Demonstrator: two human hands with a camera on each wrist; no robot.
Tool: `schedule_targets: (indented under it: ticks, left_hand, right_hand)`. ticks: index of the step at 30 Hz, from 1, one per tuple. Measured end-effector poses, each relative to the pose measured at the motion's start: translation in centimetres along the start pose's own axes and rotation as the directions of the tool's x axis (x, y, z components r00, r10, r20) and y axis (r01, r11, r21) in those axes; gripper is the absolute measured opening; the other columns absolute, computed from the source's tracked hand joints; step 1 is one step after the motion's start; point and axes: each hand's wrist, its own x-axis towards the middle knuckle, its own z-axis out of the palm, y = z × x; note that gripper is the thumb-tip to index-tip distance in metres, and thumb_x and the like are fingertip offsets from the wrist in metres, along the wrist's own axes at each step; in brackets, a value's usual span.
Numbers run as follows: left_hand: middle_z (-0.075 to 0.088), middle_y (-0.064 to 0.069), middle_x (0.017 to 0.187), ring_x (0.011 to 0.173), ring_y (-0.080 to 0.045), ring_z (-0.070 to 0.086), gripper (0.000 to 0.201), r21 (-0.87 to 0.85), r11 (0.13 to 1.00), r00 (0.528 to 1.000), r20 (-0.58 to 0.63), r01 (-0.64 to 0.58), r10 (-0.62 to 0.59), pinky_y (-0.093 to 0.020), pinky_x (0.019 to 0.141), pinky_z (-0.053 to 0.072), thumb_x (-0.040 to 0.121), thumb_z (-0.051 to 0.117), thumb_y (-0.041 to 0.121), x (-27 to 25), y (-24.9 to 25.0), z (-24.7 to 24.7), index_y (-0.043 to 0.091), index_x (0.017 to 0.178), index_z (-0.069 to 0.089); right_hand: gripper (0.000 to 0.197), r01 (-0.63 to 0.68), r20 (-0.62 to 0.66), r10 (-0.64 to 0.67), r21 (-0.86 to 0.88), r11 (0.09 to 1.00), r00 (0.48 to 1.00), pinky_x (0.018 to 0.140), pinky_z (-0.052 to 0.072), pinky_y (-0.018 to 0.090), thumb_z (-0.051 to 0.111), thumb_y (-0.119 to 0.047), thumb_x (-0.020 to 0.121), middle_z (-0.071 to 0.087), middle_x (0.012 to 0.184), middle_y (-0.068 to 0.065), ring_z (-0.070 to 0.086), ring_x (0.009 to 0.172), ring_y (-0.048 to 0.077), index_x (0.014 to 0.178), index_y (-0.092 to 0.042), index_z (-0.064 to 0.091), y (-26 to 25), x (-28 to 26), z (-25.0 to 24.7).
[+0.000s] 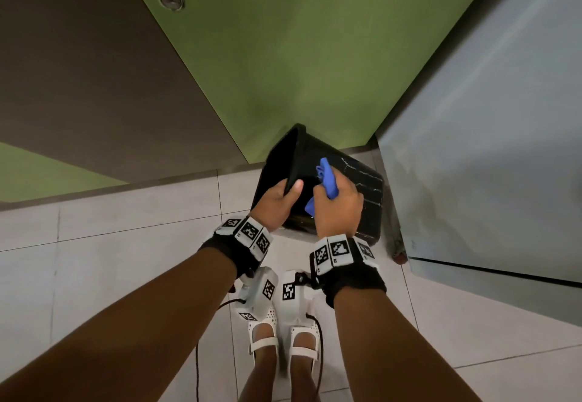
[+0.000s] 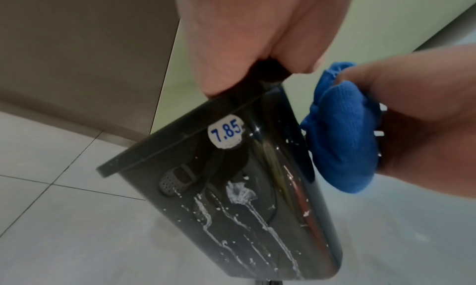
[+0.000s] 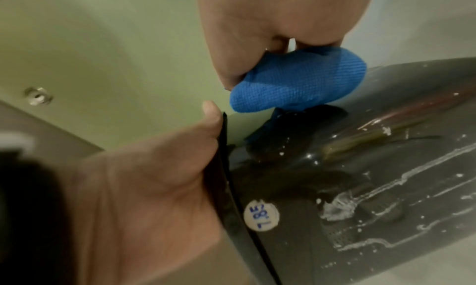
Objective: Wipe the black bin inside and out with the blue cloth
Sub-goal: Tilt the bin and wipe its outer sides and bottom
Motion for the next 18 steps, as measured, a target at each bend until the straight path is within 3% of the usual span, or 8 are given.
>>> schedule_targets:
  ticks: [2, 5, 8, 10, 13, 18]
  left_hand:
    - [0.062, -0.005, 0.105, 0.099, -0.014, 0.054, 0.035, -0.021, 1.000, 0.999, -0.040, -0.005, 0.004, -0.029, 0.095, 0.040, 0.099, 0.036, 0.029, 0.0, 0.6, 0.3, 0.006, 0.114, 0.059]
    - [0.063, -0.007, 0.100, 0.094, -0.017, 0.056, 0.033, -0.056, 0.998, 0.998, -0.064, 0.018, -0.022, -0.038, 0.098, 0.042, 0.099, 0.035, 0.030, 0.0, 1.1, 0.4, 0.012, 0.104, 0.061]
    - [0.066, -0.012, 0.110, 0.104, -0.024, 0.061, 0.038, -0.102, 0.993, 0.996, -0.055, 0.061, -0.067, -0.046, 0.103, 0.043, 0.098, 0.035, 0.036, -0.2, 1.4, 0.4, 0.012, 0.110, 0.061]
    - [0.065, -0.013, 0.115, 0.110, -0.026, 0.060, 0.042, -0.126, 0.989, 0.995, -0.043, 0.082, -0.087, -0.049, 0.104, 0.042, 0.094, 0.035, 0.042, -0.5, 1.7, 0.4, 0.015, 0.114, 0.060]
    - [0.065, -0.015, 0.116, 0.112, -0.028, 0.059, 0.040, -0.162, 0.978, 0.991, -0.017, 0.128, -0.132, -0.049, 0.104, 0.042, 0.095, 0.035, 0.043, -1.2, 2.3, 0.2, 0.018, 0.113, 0.060]
    - [0.066, -0.010, 0.107, 0.104, -0.025, 0.060, 0.039, -0.268, 0.937, 0.971, -0.011, 0.226, -0.237, -0.038, 0.094, 0.046, 0.098, 0.033, 0.035, -2.0, 2.4, -0.3, 0.011, 0.110, 0.061]
  right_hand:
    - [0.044, 0.083, 0.039, -0.079, -0.116, 0.990, 0.996, 0.096, 0.033, 0.025, 0.058, -0.021, 0.085, 0.058, 0.130, 0.006, 0.051, 0.114, 0.027, 0.129, -0.017, 0.055, -0.4, -0.6, -0.1]
    - [0.048, 0.128, 0.113, -0.103, -0.244, 0.961, 0.988, 0.101, 0.032, 0.035, 0.053, -0.032, 0.090, 0.041, 0.146, 0.004, 0.039, 0.124, 0.027, 0.136, -0.022, 0.047, -1.1, -1.2, -0.3]
    - [0.053, 0.110, 0.232, -0.036, -0.311, 0.944, 0.972, 0.113, 0.016, 0.042, 0.032, -0.049, 0.096, 0.016, 0.158, -0.001, 0.016, 0.141, 0.025, 0.145, -0.028, 0.030, -1.7, -1.4, -0.4]
    - [0.054, 0.124, 0.257, -0.036, -0.336, 0.934, 0.966, 0.117, 0.005, 0.044, 0.019, -0.050, 0.098, 0.008, 0.159, -0.002, 0.002, 0.146, 0.024, 0.147, -0.028, 0.024, -1.7, -1.8, -0.2]
    - [0.059, 0.181, 0.250, -0.088, -0.379, 0.907, 0.964, 0.118, 0.006, 0.044, 0.008, -0.047, 0.093, 0.009, 0.159, -0.002, 0.003, 0.147, 0.025, 0.147, -0.029, 0.022, -1.4, -2.4, 0.0]
    - [0.066, 0.253, 0.248, -0.166, -0.379, 0.890, 0.955, 0.116, 0.016, 0.042, 0.007, -0.055, 0.089, 0.025, 0.155, -0.001, 0.018, 0.144, 0.024, 0.145, -0.026, 0.028, -1.4, -3.4, -0.2]
